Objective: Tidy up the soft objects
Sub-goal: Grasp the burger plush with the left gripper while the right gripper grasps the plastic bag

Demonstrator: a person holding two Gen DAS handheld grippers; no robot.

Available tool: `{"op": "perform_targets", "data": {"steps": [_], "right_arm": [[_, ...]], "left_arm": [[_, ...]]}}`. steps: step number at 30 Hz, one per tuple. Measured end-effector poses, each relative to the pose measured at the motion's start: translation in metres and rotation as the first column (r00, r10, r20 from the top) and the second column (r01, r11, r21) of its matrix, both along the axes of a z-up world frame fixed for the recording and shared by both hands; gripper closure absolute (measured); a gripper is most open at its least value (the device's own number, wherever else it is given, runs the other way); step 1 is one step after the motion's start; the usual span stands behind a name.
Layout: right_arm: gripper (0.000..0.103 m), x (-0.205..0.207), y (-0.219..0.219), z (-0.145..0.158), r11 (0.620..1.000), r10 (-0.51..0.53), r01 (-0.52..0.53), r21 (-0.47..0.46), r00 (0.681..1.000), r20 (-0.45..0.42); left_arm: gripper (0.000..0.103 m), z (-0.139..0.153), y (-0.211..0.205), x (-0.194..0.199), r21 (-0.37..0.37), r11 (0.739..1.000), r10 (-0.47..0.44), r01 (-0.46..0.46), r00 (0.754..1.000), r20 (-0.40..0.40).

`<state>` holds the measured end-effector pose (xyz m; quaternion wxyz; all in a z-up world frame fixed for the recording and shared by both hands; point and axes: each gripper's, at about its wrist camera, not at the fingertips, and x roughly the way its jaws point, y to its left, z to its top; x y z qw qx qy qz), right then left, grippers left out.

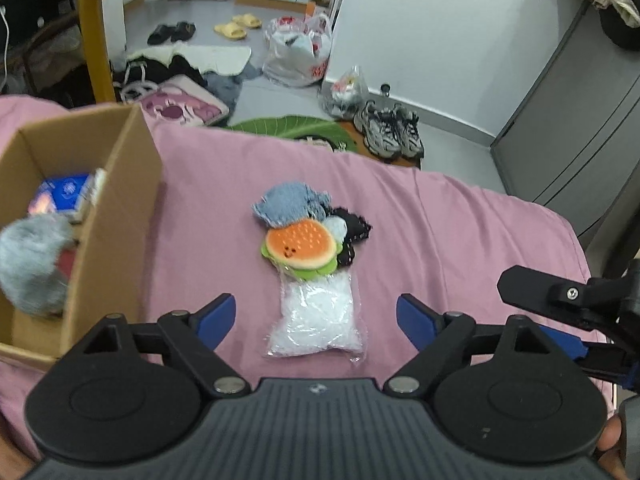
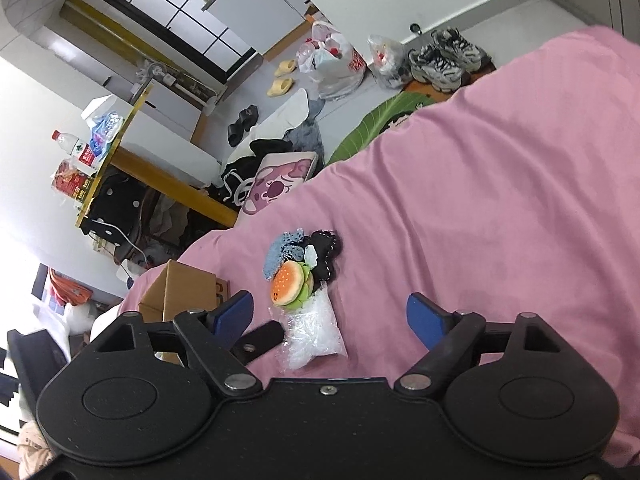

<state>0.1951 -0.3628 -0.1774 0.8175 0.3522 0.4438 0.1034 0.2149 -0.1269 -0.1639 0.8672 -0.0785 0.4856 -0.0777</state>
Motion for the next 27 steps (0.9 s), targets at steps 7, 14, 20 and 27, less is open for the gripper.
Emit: {"op": "perform_targets", "data": {"steps": [7, 14, 20, 27], "right_arm": [[0.02, 0.024, 0.005, -0.018, 1.0, 0.025, -0.025, 0.012, 0.999, -0.044], [0.025, 0.039, 0.011, -0.033, 0.998, 0.06, -0.057, 0.037, 0.994, -0.09], [0.035, 0.05, 0.023, -0.048, 0.992, 0.114, -0.103, 0.077, 0.982, -0.149], [0.042, 0.06, 0.032, -0.06, 0.984, 0.154, -0.133, 0.122, 0.97, -0.189]], "left_arm": [[0.016, -0.025, -0.002, 0.014, -0.016, 0.999, 0.033, -0.033, 0.998, -0.045], [0.02, -0.022, 0.008, 0.029, -0.022, 0.994, 0.103, -0.103, 0.995, -0.015], [0.028, -0.027, 0.013, 0.04, -0.053, 0.985, 0.165, -0.166, 0.986, -0.031], [0.034, -0.032, 0.019, 0.049, -0.058, 0.974, 0.216, -0.219, 0.975, -0.055]]}}
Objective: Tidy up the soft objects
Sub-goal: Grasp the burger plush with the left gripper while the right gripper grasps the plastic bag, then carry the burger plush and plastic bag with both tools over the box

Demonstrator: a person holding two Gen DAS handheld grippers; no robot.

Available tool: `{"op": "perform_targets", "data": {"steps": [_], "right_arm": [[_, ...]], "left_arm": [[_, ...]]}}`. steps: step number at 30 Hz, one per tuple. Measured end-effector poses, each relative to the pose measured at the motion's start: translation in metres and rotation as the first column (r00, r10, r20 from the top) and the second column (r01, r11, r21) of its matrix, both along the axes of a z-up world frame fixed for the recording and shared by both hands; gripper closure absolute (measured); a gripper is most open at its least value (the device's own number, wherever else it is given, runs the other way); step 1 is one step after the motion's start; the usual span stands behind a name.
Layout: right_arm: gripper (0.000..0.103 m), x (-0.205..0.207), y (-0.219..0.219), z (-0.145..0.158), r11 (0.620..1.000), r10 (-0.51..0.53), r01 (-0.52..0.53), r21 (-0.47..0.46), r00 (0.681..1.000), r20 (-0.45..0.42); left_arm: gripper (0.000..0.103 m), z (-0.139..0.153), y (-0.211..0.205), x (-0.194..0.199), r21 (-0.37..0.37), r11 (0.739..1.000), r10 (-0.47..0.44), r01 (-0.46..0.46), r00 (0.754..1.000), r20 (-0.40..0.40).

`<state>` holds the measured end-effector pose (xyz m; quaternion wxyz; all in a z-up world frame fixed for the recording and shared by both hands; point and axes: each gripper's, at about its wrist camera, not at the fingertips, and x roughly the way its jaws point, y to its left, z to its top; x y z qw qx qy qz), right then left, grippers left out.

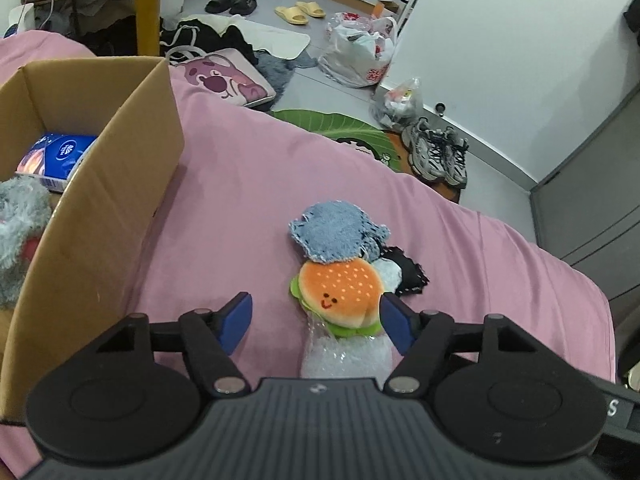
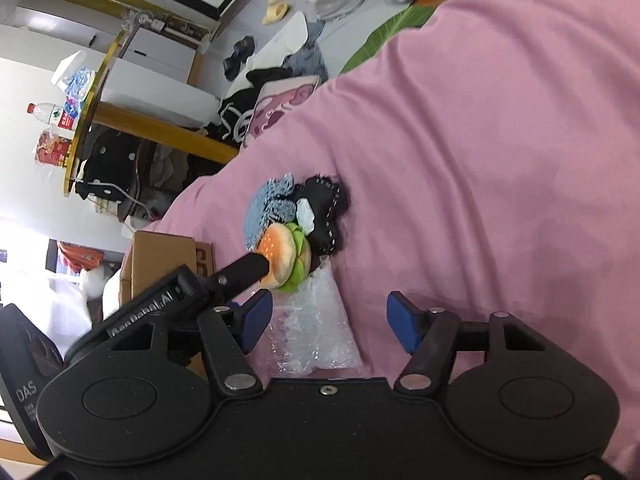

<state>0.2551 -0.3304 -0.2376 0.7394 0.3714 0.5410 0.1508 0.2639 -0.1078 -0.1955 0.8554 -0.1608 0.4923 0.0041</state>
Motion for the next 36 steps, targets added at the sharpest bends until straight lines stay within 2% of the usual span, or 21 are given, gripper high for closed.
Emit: {"op": "perform_targets", "data": {"steps": [4, 5, 6, 9, 11, 17, 21, 24, 26, 28, 29, 31, 36], "right_arm": [[0.045, 0.004, 0.004, -0.006, 1.0, 0.017, -0.016, 0.019, 1.0, -0.02], [0.05, 0.004, 0.007, -0.008, 0.999, 0.03, -0.029, 0.025, 0.999, -0.025], [0.06, 0.003, 0.01, -0.009, 0.999, 0.049, -0.048, 0.026, 0.998, -0.027], [0.08, 0.002, 0.017, -0.012, 0.996, 0.094, -0.094, -0.012, 0.995, -0.024], [0.086, 0.002, 0.018, -0.008, 0.994, 0.106, -0.106, -0.012, 0.994, 0.0], [0.089, -0.007, 0.0, 0.001, 0.998, 0.031, -0.03, -0.049, 0.999, 0.019], [0.089, -0.016, -0.009, 0.001, 0.995, -0.044, 0.045, -0.092, 0.999, 0.018], [0.09, -0.023, -0.009, 0.005, 0.992, -0.043, 0.046, -0.118, 0.999, 0.03], [0.09, -0.024, -0.006, 0.007, 0.99, -0.039, 0.044, -0.136, 0.998, 0.039], [0.091, -0.025, -0.006, 0.01, 0.988, -0.047, 0.052, -0.147, 0.998, 0.043], [0.091, -0.025, -0.006, 0.012, 0.987, -0.051, 0.058, -0.152, 0.998, 0.047], [0.092, -0.026, -0.005, 0.015, 0.985, -0.06, 0.068, -0.161, 0.997, 0.055], [0.092, -0.033, -0.003, 0.027, 0.981, -0.073, 0.088, -0.171, 0.993, 0.09]], "left_arm": [[0.034, -0.004, 0.008, 0.006, -0.039, 0.998, 0.041, -0.042, 0.999, -0.018], [0.034, -0.005, 0.009, 0.008, -0.046, 0.998, 0.043, -0.044, 0.999, -0.021], [0.034, -0.007, 0.009, 0.01, -0.054, 0.998, 0.042, -0.043, 0.999, -0.028], [0.034, -0.012, 0.01, 0.015, -0.075, 0.996, 0.045, -0.049, 0.998, -0.045], [0.034, -0.015, 0.01, 0.019, -0.083, 0.995, 0.042, -0.047, 0.998, -0.056], [0.034, -0.022, 0.006, 0.029, -0.098, 0.995, 0.02, -0.027, 0.997, -0.072], [0.034, -0.023, -0.006, 0.033, -0.077, 0.997, -0.031, 0.028, 0.999, -0.042], [0.034, -0.027, -0.013, 0.033, -0.067, 0.997, -0.048, 0.045, 0.998, -0.036], [0.041, -0.026, -0.015, 0.032, -0.061, 0.997, -0.052, 0.05, 0.998, -0.032], [0.057, -0.026, -0.014, 0.031, -0.09, 0.994, -0.065, 0.061, 0.997, -0.041], [0.058, -0.025, -0.015, 0.03, -0.093, 0.994, -0.068, 0.064, 0.997, -0.046], [0.067, -0.021, -0.013, 0.026, -0.095, 0.993, -0.072, 0.067, 0.997, -0.042], [0.073, -0.007, -0.005, 0.016, -0.126, 0.99, -0.069, 0.065, 0.997, -0.03]]}}
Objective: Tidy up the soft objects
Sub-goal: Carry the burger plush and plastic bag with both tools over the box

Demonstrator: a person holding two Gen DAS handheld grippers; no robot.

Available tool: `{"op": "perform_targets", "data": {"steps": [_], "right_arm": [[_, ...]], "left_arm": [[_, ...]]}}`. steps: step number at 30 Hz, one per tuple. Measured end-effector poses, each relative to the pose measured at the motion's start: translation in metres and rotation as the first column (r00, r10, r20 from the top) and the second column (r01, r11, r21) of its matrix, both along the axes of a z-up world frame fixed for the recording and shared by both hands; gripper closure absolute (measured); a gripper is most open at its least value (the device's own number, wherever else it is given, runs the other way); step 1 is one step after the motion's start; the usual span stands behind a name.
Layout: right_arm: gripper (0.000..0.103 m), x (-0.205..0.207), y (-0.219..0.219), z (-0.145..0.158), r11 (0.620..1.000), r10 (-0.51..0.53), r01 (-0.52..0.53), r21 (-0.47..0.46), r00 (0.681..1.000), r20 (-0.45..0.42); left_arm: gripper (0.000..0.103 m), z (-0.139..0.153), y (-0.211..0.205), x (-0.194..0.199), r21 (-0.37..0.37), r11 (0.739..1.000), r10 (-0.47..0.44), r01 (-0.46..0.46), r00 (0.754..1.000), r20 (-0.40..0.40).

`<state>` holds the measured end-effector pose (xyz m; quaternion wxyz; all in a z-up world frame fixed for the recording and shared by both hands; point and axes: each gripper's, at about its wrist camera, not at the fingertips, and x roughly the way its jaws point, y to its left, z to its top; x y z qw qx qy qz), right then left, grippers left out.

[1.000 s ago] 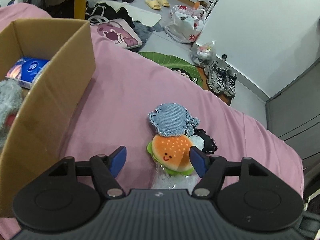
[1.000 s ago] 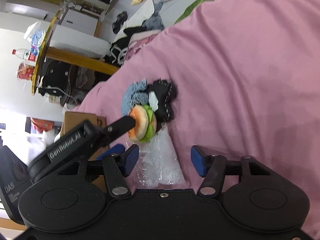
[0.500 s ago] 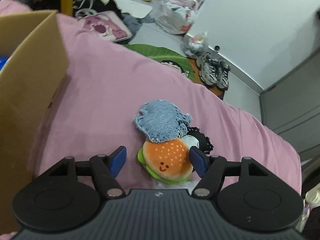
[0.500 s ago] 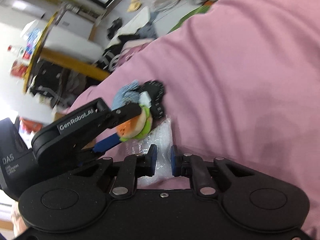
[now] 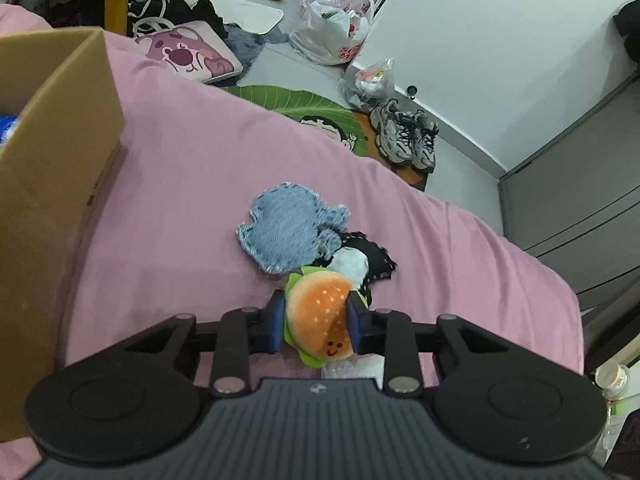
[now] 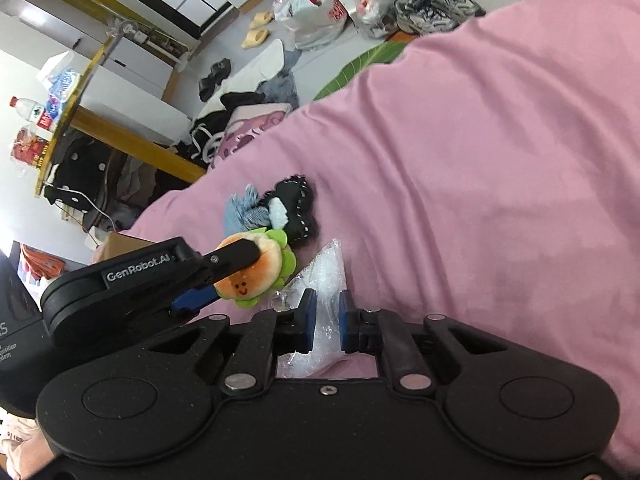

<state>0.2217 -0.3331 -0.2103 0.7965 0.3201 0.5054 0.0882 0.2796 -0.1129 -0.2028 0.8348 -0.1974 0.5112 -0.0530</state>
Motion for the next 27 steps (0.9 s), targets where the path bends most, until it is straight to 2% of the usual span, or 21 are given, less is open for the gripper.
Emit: {"op": "perform_targets", "data": {"steps": [14, 27], "right_arm": [[0.093, -0.038, 0.009, 0.035, 0.998, -0.05, 0.054, -0.031, 0.991, 0.123], [0.093, -0.066, 0.017, 0.056, 0.995, -0.079, 0.088, -0.036, 0.977, 0.2]], "left_arm": [[0.075, 0.051, 0.025, -0.039, -0.044, 0.999, 0.004, 0.0, 0.996, 0.094], [0.075, 0.075, 0.049, -0.068, -0.048, 0.999, 0.014, -0.007, 0.988, 0.153]]}}
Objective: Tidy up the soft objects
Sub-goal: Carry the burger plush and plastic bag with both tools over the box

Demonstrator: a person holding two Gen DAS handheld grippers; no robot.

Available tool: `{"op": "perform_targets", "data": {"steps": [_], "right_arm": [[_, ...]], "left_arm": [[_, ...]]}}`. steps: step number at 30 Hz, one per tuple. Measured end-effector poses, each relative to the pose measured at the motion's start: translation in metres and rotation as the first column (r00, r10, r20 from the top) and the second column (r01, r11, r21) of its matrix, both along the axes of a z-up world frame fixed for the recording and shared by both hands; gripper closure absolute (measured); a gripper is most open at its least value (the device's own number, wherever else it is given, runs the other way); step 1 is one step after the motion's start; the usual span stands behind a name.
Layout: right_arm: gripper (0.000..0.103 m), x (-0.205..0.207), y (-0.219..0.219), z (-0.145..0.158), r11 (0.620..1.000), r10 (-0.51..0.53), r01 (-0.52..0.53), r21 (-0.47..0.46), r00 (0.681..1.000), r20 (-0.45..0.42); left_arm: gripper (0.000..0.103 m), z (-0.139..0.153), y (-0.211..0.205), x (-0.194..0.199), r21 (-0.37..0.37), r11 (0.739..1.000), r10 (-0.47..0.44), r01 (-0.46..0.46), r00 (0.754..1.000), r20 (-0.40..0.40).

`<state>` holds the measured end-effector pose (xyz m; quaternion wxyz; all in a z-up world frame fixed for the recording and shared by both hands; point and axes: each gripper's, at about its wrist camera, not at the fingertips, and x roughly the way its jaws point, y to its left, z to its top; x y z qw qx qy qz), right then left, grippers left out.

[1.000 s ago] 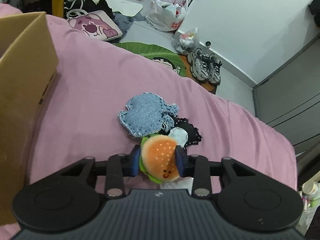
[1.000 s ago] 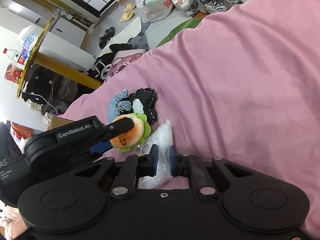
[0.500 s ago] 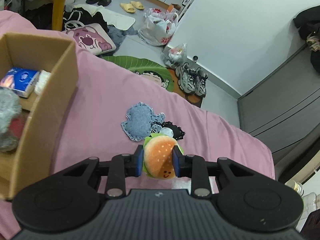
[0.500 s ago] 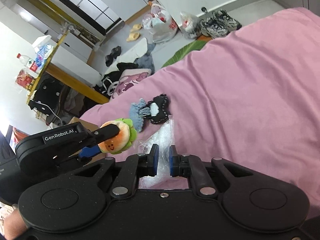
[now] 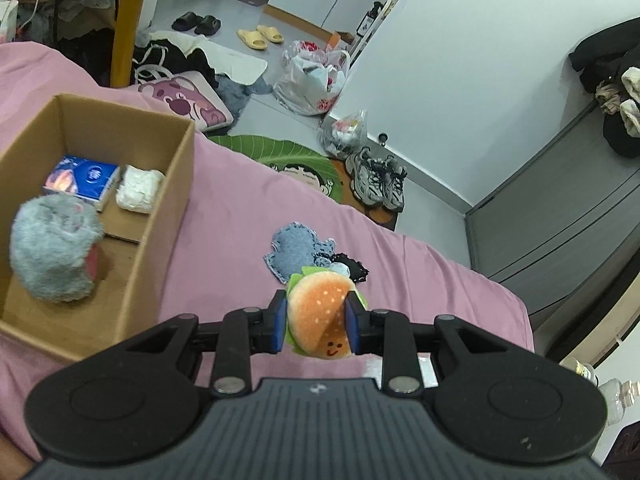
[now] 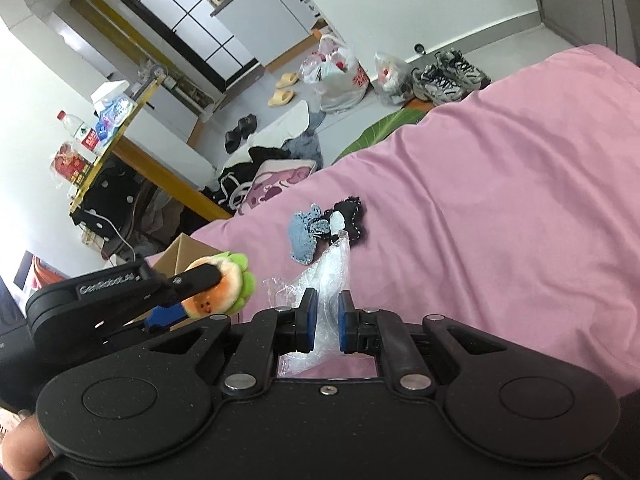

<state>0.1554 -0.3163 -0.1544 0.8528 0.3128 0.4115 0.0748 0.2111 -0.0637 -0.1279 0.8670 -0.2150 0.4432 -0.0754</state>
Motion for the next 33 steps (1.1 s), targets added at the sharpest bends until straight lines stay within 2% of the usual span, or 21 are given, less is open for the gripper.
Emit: {"op": "perform_targets", "data": {"steps": [17, 33], "right_arm": [[0.093, -0.016, 0.025, 0.032, 0.999, 0.012, -0.009, -0.036, 0.996, 0.087], [0.093, -0.012, 0.067, 0.057, 0.996, 0.053, -0.043, -0.081, 0.99, 0.127]], "left_arm": [[0.075, 0.039, 0.043, -0.034, -0.012, 1.0, -0.001, 0.003, 0.996, 0.09], [0.075, 0.057, 0.099, -0.043, -0.039, 0.997, 0.065, -0.061, 0.989, 0.129]]}}
